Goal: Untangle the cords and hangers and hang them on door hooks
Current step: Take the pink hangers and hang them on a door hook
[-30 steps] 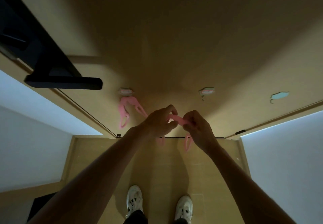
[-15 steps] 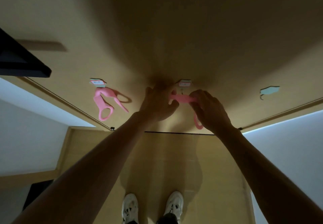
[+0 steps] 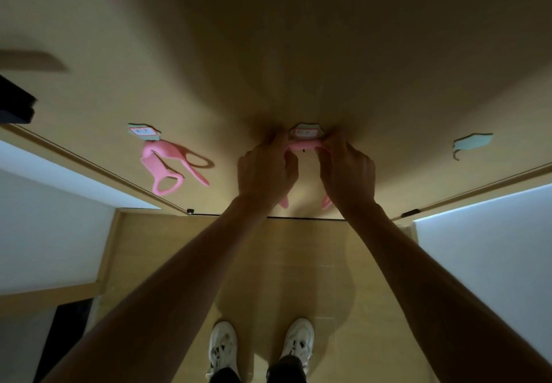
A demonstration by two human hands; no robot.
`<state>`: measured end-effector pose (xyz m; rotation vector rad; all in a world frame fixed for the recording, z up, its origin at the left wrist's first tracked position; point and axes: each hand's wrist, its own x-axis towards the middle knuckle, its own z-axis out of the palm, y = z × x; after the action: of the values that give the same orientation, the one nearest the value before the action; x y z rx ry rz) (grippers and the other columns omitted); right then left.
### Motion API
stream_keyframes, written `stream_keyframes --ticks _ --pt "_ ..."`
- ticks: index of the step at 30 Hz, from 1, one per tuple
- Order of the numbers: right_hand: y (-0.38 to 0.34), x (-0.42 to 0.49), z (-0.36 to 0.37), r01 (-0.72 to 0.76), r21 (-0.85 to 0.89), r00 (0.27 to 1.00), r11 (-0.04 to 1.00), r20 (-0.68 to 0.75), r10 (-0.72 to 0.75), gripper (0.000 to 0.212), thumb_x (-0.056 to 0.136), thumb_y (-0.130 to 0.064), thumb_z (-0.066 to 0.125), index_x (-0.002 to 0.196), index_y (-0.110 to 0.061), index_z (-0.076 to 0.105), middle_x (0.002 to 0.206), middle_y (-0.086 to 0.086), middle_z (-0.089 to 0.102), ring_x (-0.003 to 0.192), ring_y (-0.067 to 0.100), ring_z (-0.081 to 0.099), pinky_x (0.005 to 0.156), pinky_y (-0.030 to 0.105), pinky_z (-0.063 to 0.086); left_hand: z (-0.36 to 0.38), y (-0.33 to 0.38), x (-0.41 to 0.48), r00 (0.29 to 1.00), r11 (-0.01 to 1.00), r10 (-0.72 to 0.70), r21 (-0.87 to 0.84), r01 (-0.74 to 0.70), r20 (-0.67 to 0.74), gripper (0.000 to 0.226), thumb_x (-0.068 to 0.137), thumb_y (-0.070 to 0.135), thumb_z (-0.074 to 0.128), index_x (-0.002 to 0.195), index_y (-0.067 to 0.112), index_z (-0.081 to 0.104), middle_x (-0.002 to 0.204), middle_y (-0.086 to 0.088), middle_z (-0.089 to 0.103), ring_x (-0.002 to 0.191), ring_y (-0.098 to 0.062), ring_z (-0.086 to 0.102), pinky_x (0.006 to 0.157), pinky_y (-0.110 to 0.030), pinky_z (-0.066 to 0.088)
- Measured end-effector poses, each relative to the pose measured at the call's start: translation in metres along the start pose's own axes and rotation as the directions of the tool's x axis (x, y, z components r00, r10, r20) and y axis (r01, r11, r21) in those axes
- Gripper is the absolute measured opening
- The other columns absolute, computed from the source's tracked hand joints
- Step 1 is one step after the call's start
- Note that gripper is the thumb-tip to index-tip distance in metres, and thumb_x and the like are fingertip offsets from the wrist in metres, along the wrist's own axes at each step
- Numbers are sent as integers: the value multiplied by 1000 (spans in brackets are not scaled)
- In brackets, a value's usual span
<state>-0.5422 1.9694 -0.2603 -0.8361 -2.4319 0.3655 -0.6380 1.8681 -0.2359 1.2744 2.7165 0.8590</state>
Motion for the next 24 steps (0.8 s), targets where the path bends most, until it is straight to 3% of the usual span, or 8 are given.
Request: stream_keyframes --ticks 4,9,15,19,24 --pt "4 -2 8 9 -13 1000 1000 3 -8 18 91 -24 57 87 -7 54 62 9 66 46 34 60 42 34 50 6 1 1 999 999 -34 -16 34 -5 12 87 17 52 92 9 59 79 -8 69 72 -33 66 65 -27 38" --pt "7 -9 17 -35 28 998 999 56 33 28 95 -32 45 91 -6 54 67 13 67 52 38 61 48 41 52 14 4 -2 991 991 -127 -24 129 46 15 90 21 50 92 10 59 87 -9 71 84 -33 64 68 -27 33" --pt "1 -11 21 -232 126 950 965 241 197 35 93 -40 52 107 -8 52 92 15 69 81 35 65 70 44 54 21 4 3 979 987 -158 -11 161 131 17 91 22 49 92 9 59 93 -12 70 88 -35 63 66 -28 33" --pt "9 -15 22 -295 84 900 952 360 247 26 91 -28 57 108 -9 55 102 12 67 96 31 60 80 37 50 20 2 4 975 985 -174 1 175 142 16 90 18 48 90 9 62 92 -13 70 87 -35 62 65 -27 34" --pt "16 -19 27 -397 234 888 887 341 308 21 89 -24 58 105 -11 59 104 7 67 99 26 60 85 40 49 19 2 4 969 981 -189 -7 193 158 17 91 19 49 89 8 62 89 -13 70 85 -34 62 64 -26 31"
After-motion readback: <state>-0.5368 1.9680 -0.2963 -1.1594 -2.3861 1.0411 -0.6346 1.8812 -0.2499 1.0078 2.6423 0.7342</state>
